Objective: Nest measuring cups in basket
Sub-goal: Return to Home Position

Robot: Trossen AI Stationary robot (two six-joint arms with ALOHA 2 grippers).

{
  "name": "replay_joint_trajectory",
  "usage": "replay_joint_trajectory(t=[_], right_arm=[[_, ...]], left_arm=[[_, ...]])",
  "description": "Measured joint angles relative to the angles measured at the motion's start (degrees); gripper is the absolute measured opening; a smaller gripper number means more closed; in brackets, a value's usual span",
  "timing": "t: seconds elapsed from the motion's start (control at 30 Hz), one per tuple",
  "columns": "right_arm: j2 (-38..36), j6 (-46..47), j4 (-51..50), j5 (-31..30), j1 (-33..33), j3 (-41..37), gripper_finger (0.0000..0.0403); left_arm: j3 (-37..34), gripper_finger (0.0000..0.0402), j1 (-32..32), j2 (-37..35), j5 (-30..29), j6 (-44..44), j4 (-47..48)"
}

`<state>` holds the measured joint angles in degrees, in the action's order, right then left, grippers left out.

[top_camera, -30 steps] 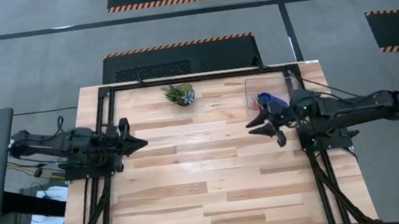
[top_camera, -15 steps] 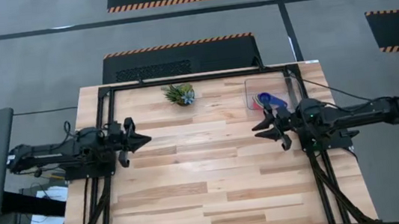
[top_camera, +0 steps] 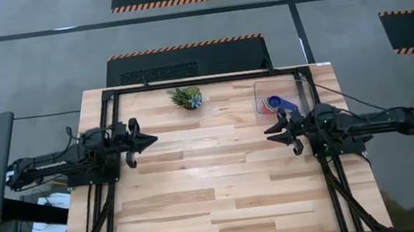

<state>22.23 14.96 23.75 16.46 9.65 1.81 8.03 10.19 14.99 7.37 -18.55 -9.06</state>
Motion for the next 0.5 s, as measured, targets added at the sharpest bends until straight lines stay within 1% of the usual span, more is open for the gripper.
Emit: replay_joint_trajectory(t=[0.17, 0.33, 0.5], right_arm=[[-5.7, 0.1, -2.5, 0.3, 0.4, -1.2, 0.0139], [-10.4, 0.2, -8.8, -2.4, 0.9, -1.2, 0.0137], [-14.4, 0.0, -11.4, -3.7, 1.5, -1.2, 0.0138]], left_arm=[[0.0, 0.0, 1.8, 0.0, 2.4, 0.1, -1.9], [0.0, 0.0, 3.4, 0.0, 0.9, 0.9, -0.2], [0.0, 0.0, 5.0, 0.0, 0.7, 2.4, -0.8]])
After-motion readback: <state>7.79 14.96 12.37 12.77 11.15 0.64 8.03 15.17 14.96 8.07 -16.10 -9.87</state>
